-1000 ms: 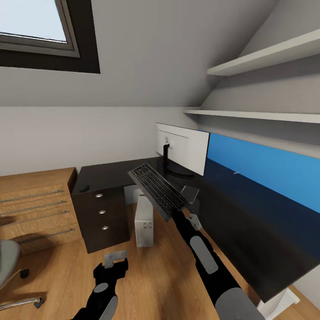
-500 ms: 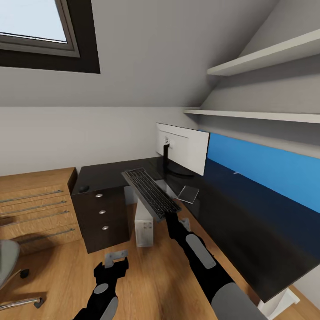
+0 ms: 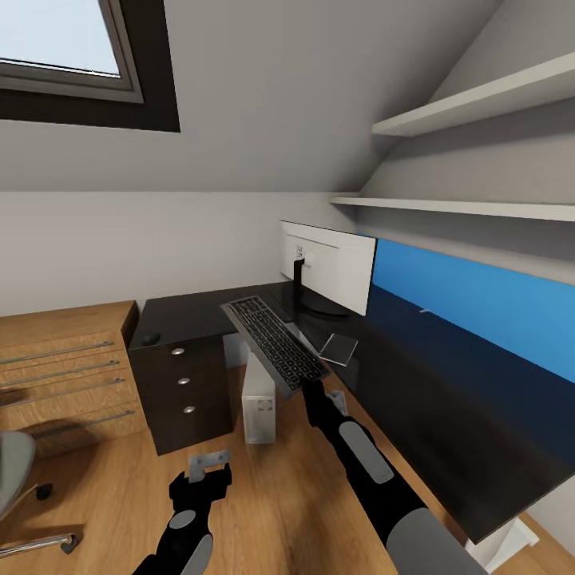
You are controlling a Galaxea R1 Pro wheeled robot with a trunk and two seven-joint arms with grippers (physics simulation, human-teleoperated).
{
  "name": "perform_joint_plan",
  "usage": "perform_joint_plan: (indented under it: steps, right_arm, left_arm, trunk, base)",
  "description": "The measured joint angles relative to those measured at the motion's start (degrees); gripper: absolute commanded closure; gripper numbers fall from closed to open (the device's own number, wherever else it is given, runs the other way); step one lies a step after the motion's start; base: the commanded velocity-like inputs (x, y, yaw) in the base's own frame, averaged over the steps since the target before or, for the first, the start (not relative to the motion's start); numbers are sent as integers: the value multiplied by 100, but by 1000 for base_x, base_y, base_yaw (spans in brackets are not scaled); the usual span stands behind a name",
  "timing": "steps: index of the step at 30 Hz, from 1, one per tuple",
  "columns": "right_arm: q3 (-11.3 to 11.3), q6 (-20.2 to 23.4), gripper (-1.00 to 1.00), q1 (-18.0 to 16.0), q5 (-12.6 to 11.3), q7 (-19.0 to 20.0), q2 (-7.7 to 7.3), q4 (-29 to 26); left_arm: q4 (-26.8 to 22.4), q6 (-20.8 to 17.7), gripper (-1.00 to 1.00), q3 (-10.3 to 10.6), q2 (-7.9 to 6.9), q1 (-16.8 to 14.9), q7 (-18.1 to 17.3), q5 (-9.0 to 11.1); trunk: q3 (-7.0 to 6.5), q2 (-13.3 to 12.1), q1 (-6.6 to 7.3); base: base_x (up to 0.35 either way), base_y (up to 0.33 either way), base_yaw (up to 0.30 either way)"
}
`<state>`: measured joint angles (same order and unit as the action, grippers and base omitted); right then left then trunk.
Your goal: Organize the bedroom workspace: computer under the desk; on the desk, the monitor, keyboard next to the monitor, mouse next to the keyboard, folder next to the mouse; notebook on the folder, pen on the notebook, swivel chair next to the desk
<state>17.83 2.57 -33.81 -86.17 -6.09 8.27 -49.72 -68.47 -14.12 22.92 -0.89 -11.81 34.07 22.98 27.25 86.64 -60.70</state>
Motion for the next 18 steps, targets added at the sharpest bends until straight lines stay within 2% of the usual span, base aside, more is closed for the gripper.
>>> perform_joint_plan:
  steps: [3, 8, 10, 18]
  right_arm:
    - [-8, 6, 100, 0, -6, -9, -4, 4]
    - [-3, -44, 100, 0, 1, 6, 12, 0]
    - [-15, -236, 100, -1, 37, 2, 16, 7]
    - [-12, -279, 100, -1, 18, -12, 6, 17]
  left_arm:
    - [6, 0, -100, 1, 0, 0, 0, 3]
    - [21, 0, -100, -2, 0, 1, 17, 1]
    - [24, -1, -100, 4, 0, 2, 17, 0]
    - [25, 0, -100, -1, 0, 1, 18, 0]
  trunk:
    - [0, 0, 0]
    - [-5, 0, 3]
    - [-16, 0, 1]
    - [-69, 0, 0]
  base:
    - [3, 2, 0]
    - [251, 74, 89]
    - [24, 6, 167]
    - [6, 1, 186]
